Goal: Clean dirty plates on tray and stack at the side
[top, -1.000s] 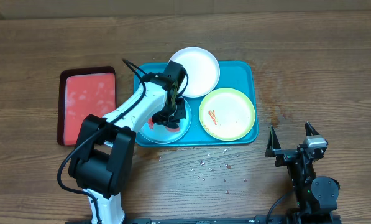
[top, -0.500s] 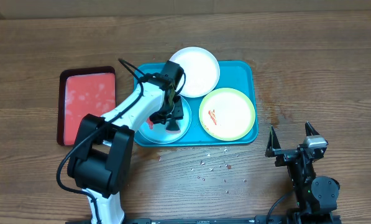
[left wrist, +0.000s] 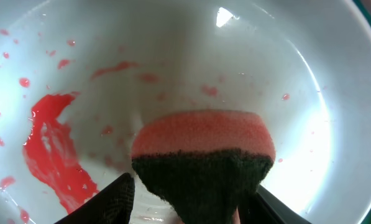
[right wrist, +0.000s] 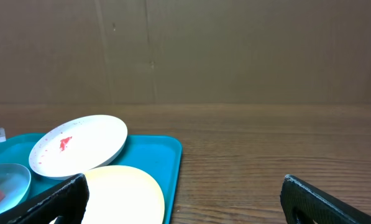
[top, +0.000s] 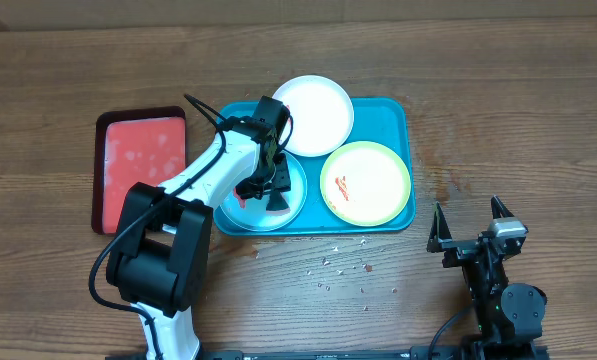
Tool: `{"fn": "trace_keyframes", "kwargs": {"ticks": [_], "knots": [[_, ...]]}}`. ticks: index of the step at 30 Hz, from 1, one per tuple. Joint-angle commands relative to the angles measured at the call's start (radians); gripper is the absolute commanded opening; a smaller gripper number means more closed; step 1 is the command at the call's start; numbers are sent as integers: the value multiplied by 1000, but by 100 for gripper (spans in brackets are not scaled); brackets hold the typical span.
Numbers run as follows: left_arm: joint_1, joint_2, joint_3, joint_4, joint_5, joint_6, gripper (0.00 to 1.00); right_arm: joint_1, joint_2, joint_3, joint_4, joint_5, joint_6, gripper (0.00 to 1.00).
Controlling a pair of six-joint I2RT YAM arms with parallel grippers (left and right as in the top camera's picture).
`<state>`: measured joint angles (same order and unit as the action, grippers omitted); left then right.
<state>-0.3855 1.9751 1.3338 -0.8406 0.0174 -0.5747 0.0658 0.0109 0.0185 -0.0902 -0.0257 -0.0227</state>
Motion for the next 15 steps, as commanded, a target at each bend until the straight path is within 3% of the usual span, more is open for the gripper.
{"fn": "trace_keyframes", "kwargs": {"ticks": [1, 15], "knots": [[6, -5, -2, 2, -21, -9, 54, -1, -8, -10, 6, 6, -1, 100], [6, -5, -2, 0, -17, -9, 63, -1, -8, -10, 6, 6, -1, 100]]}}
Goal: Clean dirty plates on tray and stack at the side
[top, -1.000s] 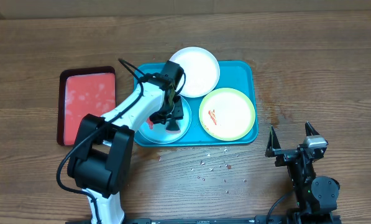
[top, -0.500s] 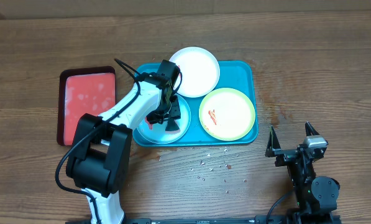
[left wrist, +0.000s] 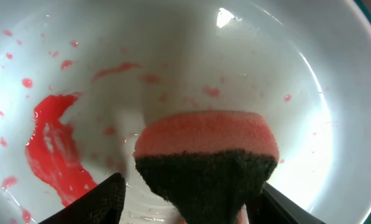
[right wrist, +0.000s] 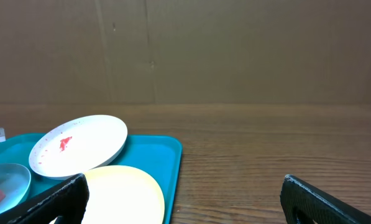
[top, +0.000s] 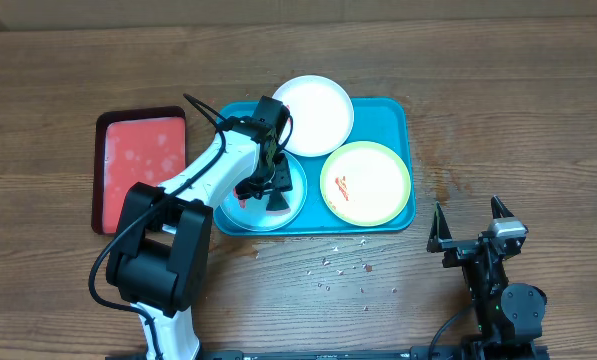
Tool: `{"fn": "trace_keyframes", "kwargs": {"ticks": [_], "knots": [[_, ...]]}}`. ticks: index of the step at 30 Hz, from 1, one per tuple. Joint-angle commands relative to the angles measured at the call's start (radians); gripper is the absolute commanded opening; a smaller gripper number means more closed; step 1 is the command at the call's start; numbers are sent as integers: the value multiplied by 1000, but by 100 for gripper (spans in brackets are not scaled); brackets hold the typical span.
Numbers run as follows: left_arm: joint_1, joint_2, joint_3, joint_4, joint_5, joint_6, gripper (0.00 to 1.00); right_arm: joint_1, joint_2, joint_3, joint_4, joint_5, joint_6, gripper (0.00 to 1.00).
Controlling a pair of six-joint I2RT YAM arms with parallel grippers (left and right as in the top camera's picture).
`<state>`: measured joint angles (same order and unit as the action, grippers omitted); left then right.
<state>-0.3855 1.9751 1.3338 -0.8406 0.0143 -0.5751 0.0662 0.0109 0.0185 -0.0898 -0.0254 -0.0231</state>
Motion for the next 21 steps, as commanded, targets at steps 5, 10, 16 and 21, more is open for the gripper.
{"fn": "trace_keyframes", "kwargs": {"ticks": [5, 10, 16, 21], "knots": [[6, -5, -2, 0, -14, -8, 68, -1, -8, -10, 6, 6, 0, 100], [6, -5, -2, 1, -14, -8, 68, -1, -8, -10, 6, 6, 0, 100], [6, -5, -2, 2, -14, -8, 74, -1, -8, -10, 6, 6, 0, 100], [6, -5, -2, 1, -14, -8, 71, -1, -8, -10, 6, 6, 0, 100]]}}
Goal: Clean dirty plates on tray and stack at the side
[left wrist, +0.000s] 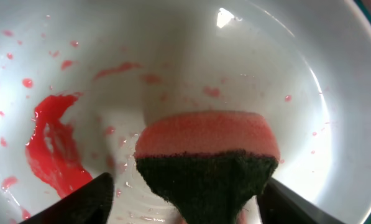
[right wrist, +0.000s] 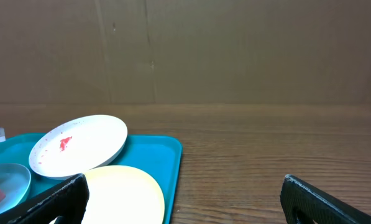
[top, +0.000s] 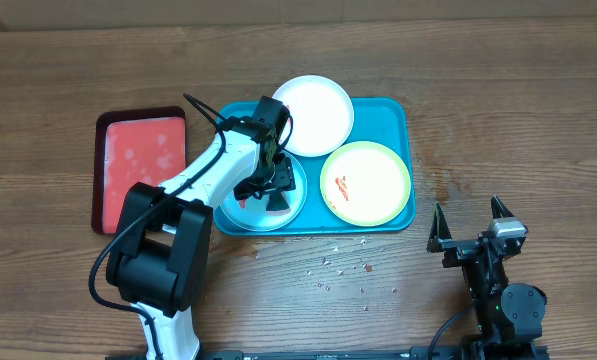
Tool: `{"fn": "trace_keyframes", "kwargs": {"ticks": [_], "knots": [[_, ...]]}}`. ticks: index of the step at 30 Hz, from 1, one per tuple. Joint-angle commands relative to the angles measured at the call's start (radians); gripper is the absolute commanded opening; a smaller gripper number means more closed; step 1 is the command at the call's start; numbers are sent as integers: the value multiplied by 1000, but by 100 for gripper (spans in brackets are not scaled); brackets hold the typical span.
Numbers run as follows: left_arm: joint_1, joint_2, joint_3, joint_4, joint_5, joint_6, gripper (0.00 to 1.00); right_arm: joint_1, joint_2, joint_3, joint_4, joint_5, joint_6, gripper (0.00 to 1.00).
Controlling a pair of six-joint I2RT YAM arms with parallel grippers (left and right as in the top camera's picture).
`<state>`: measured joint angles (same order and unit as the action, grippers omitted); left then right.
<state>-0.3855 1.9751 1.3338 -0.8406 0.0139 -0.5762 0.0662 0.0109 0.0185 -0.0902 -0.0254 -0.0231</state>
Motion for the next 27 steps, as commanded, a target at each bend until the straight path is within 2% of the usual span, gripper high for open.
{"fn": "trace_keyframes", "kwargs": {"ticks": [1, 7, 10, 12, 15, 18, 19, 22, 24, 26, 27], "knots": [[6, -5, -2, 1, -14, -7, 69, -1, -8, -10, 6, 6, 0, 100], [6, -5, -2, 0, -14, -7, 58, -1, -8, -10, 6, 6, 0, 100], [5, -5, -2, 1, -14, -7, 46, -1, -8, -10, 6, 6, 0, 100], [6, -5, -2, 4, -14, -7, 38, 0, -8, -10, 94, -53, 28, 100], [6, -5, -2, 8, -14, -8, 35, 0, -8, -10, 200, -297, 184, 100], [6, -5, -2, 8, -14, -8, 23, 0, -8, -10, 364, -460, 290, 100], [6, -5, -2, 8, -14, -7, 17, 0, -8, -10, 438, -499, 311, 100], [6, -5, -2, 8, -14, -8, 5, 0, -8, 10, 568, -515, 362, 100], [6, -5, -2, 8, -14, -8, 4, -4, -2, 68, 520, -514, 364, 100], [6, -5, -2, 8, -14, -8, 6, -14, 29, 170, 362, -516, 343, 100], [6, -5, -2, 8, -14, -8, 11, -16, 60, 237, 253, -517, 313, 100]]}}
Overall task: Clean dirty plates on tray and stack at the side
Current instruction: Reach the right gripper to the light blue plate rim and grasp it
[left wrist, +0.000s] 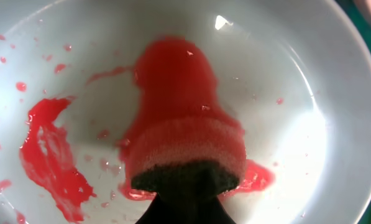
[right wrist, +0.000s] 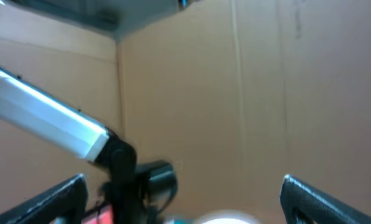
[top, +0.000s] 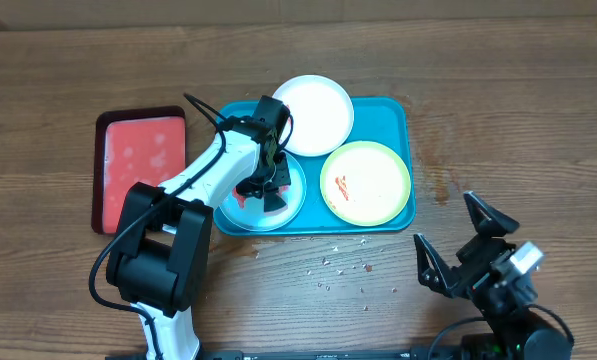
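Observation:
My left gripper [top: 261, 192] is down in the small white plate [left wrist: 291, 118] at the left of the teal tray [top: 403, 150]. It is shut on a sponge [left wrist: 185, 152], red on top and dark underneath, which presses on the plate. A fresh red streak [left wrist: 173, 74] runs up from the sponge, and an older red smear [left wrist: 45, 155] lies to its left. In the tray also sit a white plate [top: 313, 115] and a yellow-green plate [top: 366, 182] with a red smear. My right gripper [top: 443, 220] is open and empty, raised off the table's front right.
A dark red tray [top: 141, 165] holding pink liquid lies left of the teal tray. Crumbs [top: 343, 265] dot the wood in front of it. A cardboard wall [right wrist: 266, 93] stands at the back; the right wrist view is blurred and shows my left arm [right wrist: 120, 168].
My left jaws have closed on the sponge, squeezing it narrower, and a broad red streak has appeared on the plate. My right arm has lifted and tilted; its camera now faces the wall.
At all three earlier moments the sponge sat on the small plate between my left fingers, which stood a little wider each time, and my right gripper rested open at the front right. Now the sponge is squeezed with red spread around it, and the right gripper is raised.

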Tool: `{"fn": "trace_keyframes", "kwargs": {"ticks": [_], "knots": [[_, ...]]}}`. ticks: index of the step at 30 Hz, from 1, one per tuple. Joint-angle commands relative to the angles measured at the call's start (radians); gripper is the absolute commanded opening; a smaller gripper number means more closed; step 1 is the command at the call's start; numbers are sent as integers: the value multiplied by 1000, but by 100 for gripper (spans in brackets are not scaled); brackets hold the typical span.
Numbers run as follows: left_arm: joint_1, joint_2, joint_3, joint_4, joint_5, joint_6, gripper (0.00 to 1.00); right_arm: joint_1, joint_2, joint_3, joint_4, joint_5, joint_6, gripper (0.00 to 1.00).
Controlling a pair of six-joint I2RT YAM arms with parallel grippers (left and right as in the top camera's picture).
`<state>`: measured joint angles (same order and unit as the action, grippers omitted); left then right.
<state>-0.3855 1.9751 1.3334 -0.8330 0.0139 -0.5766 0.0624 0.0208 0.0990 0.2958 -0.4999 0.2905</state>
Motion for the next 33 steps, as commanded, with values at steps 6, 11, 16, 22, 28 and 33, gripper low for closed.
{"fn": "trace_keyframes", "kwargs": {"ticks": [6, 11, 16, 22, 28, 33], "knots": [[6, -5, -1, -1, -13, -7, 22, -13, 369, 557, -684, -33, -204, 100], [6, -5, -1, -44, 63, 31, 58, -11, 701, 856, -931, -145, -200, 100], [6, -5, -1, -56, 110, 81, 63, -11, 897, 913, -829, -419, -178, 100], [6, -5, -1, -52, 76, 73, 23, 76, 1117, 916, -868, -203, -156, 100], [6, -5, -1, -52, 31, 39, 18, 249, 1304, 983, -967, 93, -106, 100], [6, -5, -1, -52, 27, 18, 18, 334, 1457, 1104, -1003, 202, 10, 81]]}}
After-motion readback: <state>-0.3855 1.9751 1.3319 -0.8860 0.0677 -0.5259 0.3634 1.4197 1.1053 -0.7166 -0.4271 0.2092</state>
